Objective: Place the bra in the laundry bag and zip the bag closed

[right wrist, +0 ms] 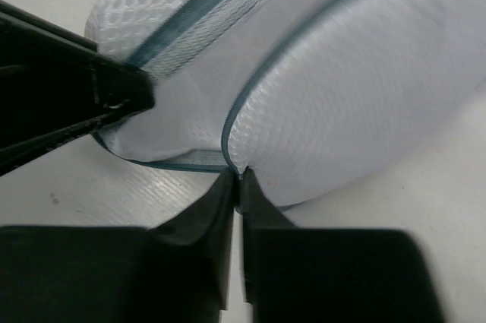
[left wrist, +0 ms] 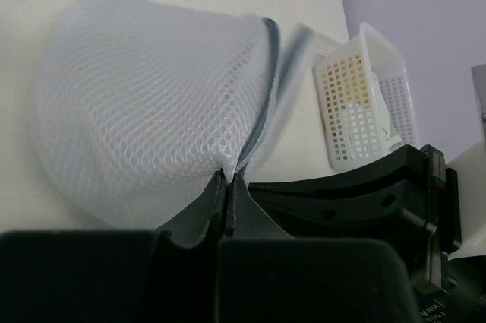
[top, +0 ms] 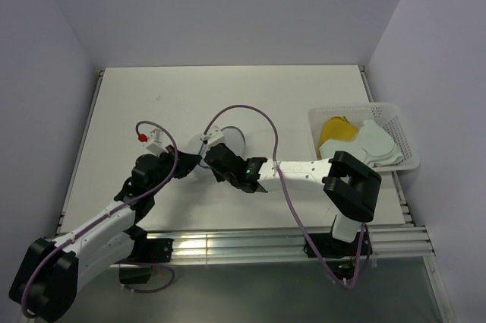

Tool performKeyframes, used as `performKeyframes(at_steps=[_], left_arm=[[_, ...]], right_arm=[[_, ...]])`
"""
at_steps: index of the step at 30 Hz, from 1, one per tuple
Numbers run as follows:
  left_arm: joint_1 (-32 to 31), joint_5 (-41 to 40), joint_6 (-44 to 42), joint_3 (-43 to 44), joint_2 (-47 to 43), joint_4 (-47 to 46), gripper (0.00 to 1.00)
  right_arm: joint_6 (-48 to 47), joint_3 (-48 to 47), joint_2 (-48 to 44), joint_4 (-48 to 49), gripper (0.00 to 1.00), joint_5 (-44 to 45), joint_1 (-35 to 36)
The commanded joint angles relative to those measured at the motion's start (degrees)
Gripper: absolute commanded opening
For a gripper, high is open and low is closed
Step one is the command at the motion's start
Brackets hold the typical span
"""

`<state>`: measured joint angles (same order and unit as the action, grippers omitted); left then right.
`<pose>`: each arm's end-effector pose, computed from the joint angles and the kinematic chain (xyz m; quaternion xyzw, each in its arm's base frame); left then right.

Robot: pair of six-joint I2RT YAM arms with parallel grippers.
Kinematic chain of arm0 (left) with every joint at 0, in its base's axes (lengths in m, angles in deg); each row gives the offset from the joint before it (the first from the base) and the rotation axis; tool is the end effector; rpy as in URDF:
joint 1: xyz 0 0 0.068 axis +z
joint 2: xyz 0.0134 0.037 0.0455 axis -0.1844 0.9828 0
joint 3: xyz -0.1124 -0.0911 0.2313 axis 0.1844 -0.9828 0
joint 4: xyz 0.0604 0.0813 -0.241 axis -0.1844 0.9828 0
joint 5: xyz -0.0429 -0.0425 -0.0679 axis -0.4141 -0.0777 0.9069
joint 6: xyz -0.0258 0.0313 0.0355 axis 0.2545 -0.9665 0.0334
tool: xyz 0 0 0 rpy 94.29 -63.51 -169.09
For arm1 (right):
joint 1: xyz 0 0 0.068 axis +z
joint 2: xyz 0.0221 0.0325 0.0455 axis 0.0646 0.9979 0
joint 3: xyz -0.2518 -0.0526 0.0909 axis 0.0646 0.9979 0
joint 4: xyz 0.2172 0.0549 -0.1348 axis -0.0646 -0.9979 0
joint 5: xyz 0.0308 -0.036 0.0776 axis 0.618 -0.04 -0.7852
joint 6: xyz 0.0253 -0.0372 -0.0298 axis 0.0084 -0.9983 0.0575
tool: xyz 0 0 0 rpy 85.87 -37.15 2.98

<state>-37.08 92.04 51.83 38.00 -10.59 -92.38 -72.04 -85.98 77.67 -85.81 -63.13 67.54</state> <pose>0.1668 -0.0876 0.1872 -0.1491 0.7739 -0.4287 0.4416 0.1746 0.3256 0.2047 -0.2789 0.8464 0.1446 0.4301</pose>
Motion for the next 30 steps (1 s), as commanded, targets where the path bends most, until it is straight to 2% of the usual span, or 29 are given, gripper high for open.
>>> performKeyframes(at_steps=[1,7,17,24,30], left_arm=[[-0.17,-0.96,-2.42,3.24,-1.46,1.22,0.00],[-0.26,-2.98,-4.54,4.73,-1.72,3.94,0.00],[-0.26,-8.87,-5.95,5.88,-5.84,11.85,0.00],[-0.26,-13.18,-6.47,5.53,-8.84,16.07,0.00],[-0.26,-14.58,-7.09,5.09,-10.16,18.44,0.00]], right_arm=[[1.15,-1.45,-0.79,-1.68,0.00,6.58,0.77],[4.83,3.53,-6.23,-0.62,0.00,8.94,0.59],[17.67,22.44,-28.99,12.74,0.00,5.28,-3.36],[28.47,30.18,-33.22,10.29,0.00,4.13,-6.00],[30.86,32.39,-31.38,8.27,0.05,1.67,-7.58]])
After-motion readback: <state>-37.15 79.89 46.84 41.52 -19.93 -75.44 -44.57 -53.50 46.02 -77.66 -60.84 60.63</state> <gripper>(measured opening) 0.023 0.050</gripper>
